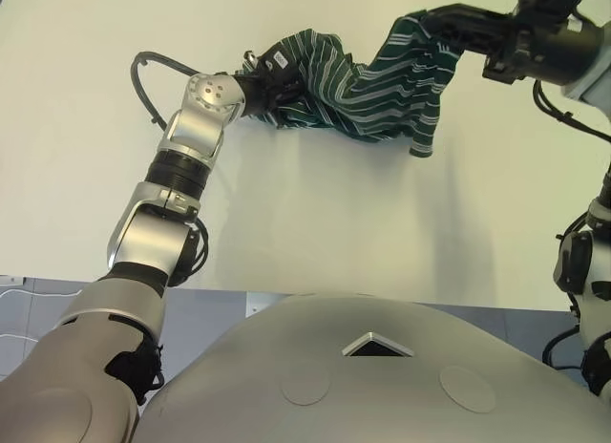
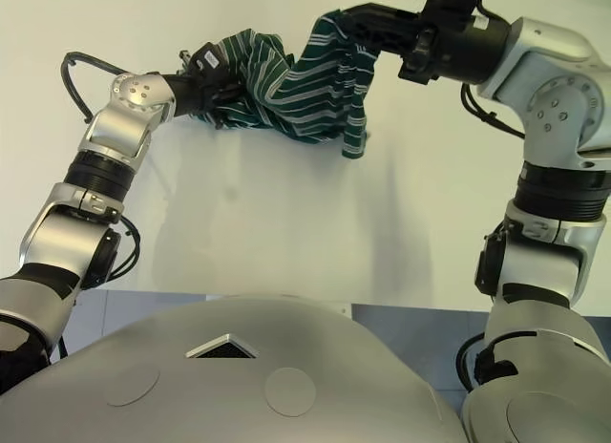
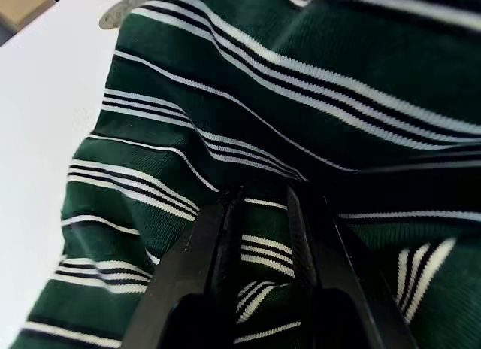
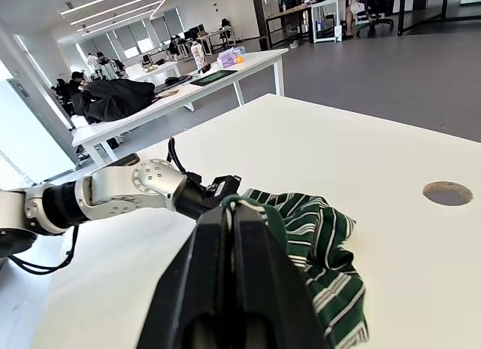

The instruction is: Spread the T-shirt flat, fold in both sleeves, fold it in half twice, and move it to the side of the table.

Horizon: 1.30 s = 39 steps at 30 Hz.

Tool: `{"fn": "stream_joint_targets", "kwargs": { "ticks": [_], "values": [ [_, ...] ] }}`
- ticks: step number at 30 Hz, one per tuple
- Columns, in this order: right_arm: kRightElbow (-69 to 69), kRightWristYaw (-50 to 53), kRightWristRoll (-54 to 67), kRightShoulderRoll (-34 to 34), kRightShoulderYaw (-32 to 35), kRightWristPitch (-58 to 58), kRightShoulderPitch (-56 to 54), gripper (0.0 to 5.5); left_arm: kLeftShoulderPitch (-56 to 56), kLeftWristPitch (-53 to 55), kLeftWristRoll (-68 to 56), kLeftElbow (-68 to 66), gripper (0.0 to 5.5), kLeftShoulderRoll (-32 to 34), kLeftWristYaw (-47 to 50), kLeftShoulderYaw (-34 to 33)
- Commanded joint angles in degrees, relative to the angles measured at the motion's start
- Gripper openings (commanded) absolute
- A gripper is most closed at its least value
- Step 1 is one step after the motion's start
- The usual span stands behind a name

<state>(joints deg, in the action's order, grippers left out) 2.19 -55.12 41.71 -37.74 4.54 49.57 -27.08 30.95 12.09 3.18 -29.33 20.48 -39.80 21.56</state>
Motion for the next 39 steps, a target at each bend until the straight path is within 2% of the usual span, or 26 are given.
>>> {"fn": "stream_joint_targets", "kwargs": {
  "ticks": [1, 5, 7, 11, 12, 14, 18, 22, 25, 27, 31, 33, 36, 39],
  "values": [
    [-4.7, 2.0, -5.9, -0.6, -0.7, -5.0, -0.8, 0.00, -13.9, 11.6, -0.1, 17.6, 1.02, 7.1, -7.2, 3.7],
    [-7.0, 1.0, -8.3, -2.7, 1.1, -8.1, -0.6, 0.00, -33.4, 32.7, -8.9, 52.7, 1.02, 14.0, -7.2, 1.3],
    [-5.5, -1.5, -8.4, -4.5, 1.5, -9.6, -0.2, 0.00, -37.7, 38.6, -14.0, 64.8, 1.02, 14.6, -5.9, -3.8],
    [1.0, -8.1, -1.4, -7.2, 5.3, -7.2, -4.5, 0.00, -26.6, 45.4, -29.7, 69.8, 1.02, 10.3, -6.8, -22.3],
    [2.0, -10.2, 0.3, -8.0, 5.3, -6.5, -7.3, 0.00, -22.7, 46.3, -33.6, 68.5, 1.02, 9.2, -7.0, -25.6],
    [3.9, -15.2, 2.6, -10.4, 4.3, -5.8, -12.8, 0.00, -15.3, 44.9, -36.0, 61.8, 1.02, 7.5, -6.4, -27.2],
    [1.0, -26.7, 0.6, -13.0, -0.9, -9.3, -24.9, 0.00, -5.4, 35.2, -30.0, 40.5, 1.02, 2.7, -2.2, -23.4],
    [-3.8, -35.5, -2.4, -13.6, -5.1, -13.3, -33.1, 0.00, 0.4, 26.4, -27.1, 24.6, 1.02, -0.5, -4.2, -20.2],
    [-5.0, -37.3, -2.0, -14.0, -7.2, -14.7, -34.7, 0.00, 4.1, 20.9, -25.5, 13.6, 1.02, -3.8, -7.9, -17.0],
    [-5.0, -37.3, -1.8, -13.9, -8.2, -15.6, -33.8, 0.00, 4.9, 17.4, -22.6, 7.9, 1.33, -6.3, -8.6, -13.6],
    [-5.1, -37.3, -1.9, -14.5, -8.9, -16.4, -31.2, 0.00, 0.6, 14.2, -18.3, 5.9, 1.33, -9.0, -13.9, -4.5],
    [-5.7, -37.3, -3.0, -15.0, -9.8, -17.8, -29.4, 0.00, -2.0, 13.4, -14.9, 7.2, 1.33, -6.9, -17.0, 0.8],
    [-5.7, -37.3, -4.7, -14.9, -10.2, -19.0, -27.1, 0.00, -4.8, 10.7, -4.6, 6.2, 1.33, -1.7, -13.9, 7.5],
    [-4.3, -37.1, -5.7, -15.7, -10.0, -19.1, -24.5, 0.00, -14.5, 13.2, -0.6, 15.8, 1.33, 7.1, -9.9, 6.3]
  ]
}}
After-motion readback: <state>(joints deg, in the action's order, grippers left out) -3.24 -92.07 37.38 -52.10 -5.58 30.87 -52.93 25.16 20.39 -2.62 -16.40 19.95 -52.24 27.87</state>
